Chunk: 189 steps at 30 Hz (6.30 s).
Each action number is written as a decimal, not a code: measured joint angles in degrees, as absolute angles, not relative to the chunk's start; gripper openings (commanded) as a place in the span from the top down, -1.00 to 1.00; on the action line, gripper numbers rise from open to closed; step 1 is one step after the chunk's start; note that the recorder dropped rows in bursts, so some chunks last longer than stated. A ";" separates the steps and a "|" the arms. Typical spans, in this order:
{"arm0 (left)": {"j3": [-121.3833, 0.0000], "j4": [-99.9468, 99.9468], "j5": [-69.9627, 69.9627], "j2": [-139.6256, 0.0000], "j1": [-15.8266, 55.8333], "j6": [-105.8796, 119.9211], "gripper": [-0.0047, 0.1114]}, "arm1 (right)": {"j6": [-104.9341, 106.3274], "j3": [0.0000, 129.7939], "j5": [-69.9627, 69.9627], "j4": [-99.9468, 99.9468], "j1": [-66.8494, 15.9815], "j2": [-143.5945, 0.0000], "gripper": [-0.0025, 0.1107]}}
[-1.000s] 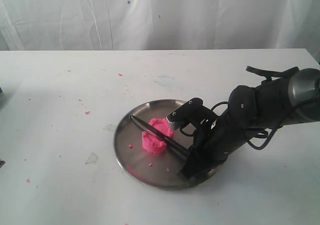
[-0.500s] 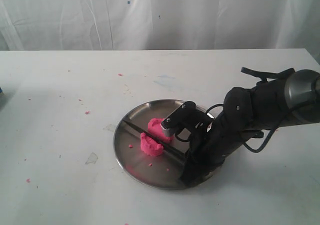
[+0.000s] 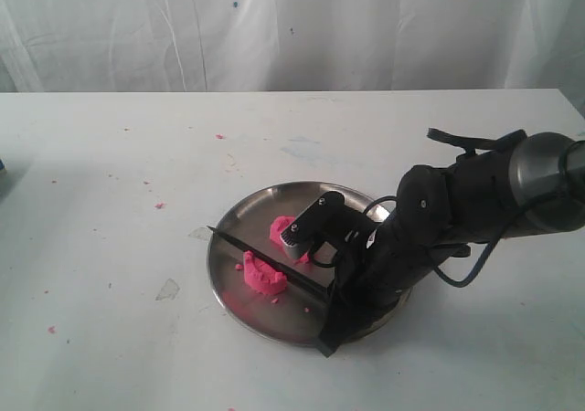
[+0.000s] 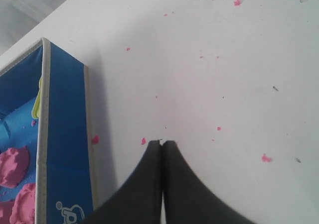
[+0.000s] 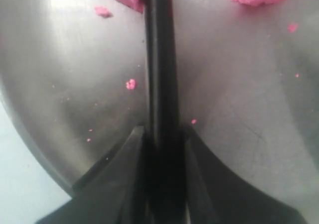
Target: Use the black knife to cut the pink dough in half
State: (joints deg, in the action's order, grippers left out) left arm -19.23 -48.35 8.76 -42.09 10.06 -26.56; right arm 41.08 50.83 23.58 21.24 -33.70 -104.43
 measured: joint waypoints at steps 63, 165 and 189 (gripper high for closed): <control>-19.23 -45.68 5.71 -42.09 10.06 -26.70 0.92 | 15.60 54.42 25.00 6.31 -22.72 -91.45 0.96; -19.23 -43.02 4.13 -42.09 10.06 -26.70 0.92 | 11.51 53.81 21.65 10.70 -13.69 -97.09 0.55; -19.23 -43.02 4.13 -42.09 10.06 -26.70 0.92 | 0.67 21.83 -10.15 10.52 -9.59 -39.74 0.96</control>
State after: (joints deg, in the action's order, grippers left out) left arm -19.23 -43.02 4.13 -42.09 10.06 -26.70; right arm 0.67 21.83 -10.15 10.52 -9.59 -39.74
